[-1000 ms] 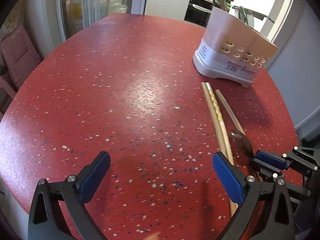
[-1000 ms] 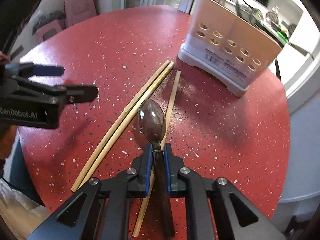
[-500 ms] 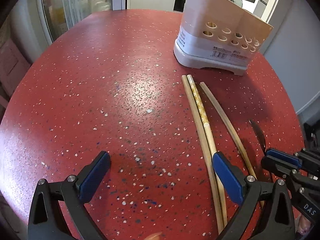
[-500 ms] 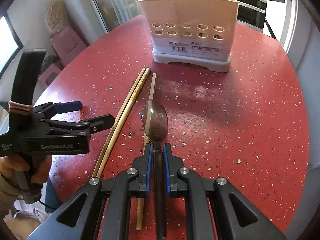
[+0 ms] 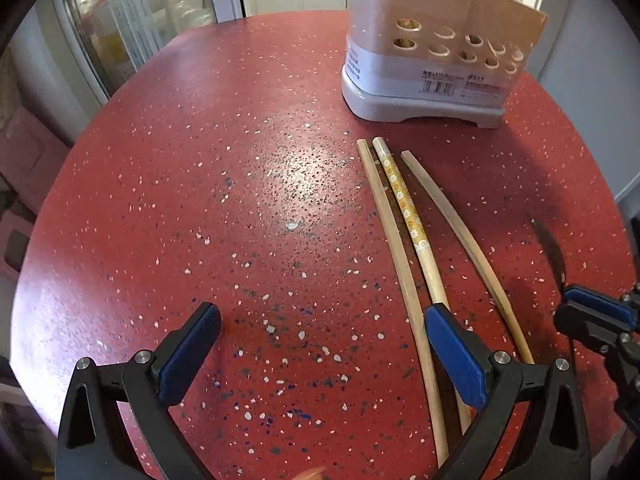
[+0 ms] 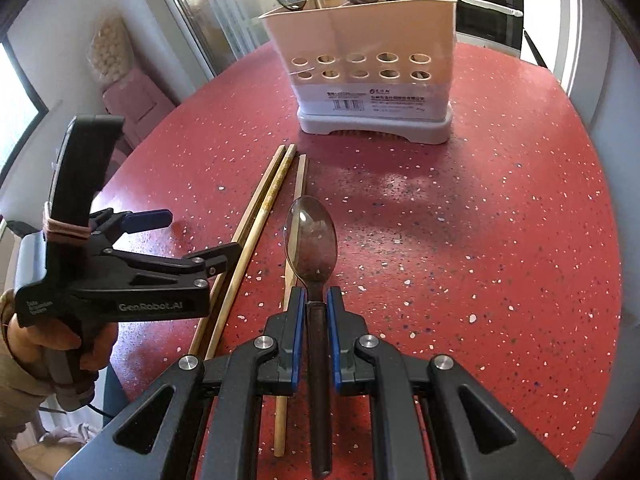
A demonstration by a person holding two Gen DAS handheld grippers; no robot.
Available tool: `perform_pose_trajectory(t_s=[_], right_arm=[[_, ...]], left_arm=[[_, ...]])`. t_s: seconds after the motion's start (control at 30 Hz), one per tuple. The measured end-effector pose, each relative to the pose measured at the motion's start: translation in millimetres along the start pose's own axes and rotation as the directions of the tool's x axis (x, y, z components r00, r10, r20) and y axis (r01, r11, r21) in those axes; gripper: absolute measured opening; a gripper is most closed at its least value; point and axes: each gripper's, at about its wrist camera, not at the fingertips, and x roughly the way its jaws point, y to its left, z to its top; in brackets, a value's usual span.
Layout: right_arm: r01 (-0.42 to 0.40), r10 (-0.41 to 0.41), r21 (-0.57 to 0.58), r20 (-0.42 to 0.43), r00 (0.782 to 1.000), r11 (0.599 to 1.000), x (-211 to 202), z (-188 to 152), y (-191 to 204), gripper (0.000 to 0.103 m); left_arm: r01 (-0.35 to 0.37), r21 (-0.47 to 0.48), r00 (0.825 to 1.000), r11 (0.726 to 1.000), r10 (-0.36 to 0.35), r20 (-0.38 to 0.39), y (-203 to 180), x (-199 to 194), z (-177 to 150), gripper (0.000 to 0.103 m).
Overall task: Organize utensils
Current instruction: 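Grasp a dark-handled spoon with the right tool while the left tool grasps a plain wooden chopstick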
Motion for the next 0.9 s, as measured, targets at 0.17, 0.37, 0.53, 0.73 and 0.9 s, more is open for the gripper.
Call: perform_pose_trajectory(t_s=[0.17,0.37,0.53,0.73,0.9], right_arm=[[-0.011,0.011,0.024,0.011,1.0,1.0,-7.0,3.2,-5.5,0.012],[-0.029,0.029,0.039,0.022,0.999,0.999,-14.0,8.5,-11.0,0.012],[-0.04,0.039,0.05,0.033,0.999,0.998,-18.6,8.8,-14.6,0.012],[-0.048,0.045,0.066,0.044,0.998,0.997,-23.9,7.5,-19.8,0.012],[-0.045,0.041,0.078,0.05,0.998,0.996,-27.3,7.0,-24.6,0.012]], left_arm=[[0.0,0.031,1.0,1.0,0.001,-0.026,-5.6,1.1,12.6,0.103],[0.076,0.075,0.993,0.994,-0.069,-0.095,-11.3,1.6,35.8,0.098],[0.112,0.147,0.984,0.983,-0.088,-0.157,-27.6,0.1,50.5,0.078],[0.121,0.235,0.984,0.964,-0.086,-0.154,-59.1,-6.8,49.9,0.037],[0.115,0.214,0.993,0.97,-0.105,-0.057,-57.7,-22.1,29.9,0.034]])
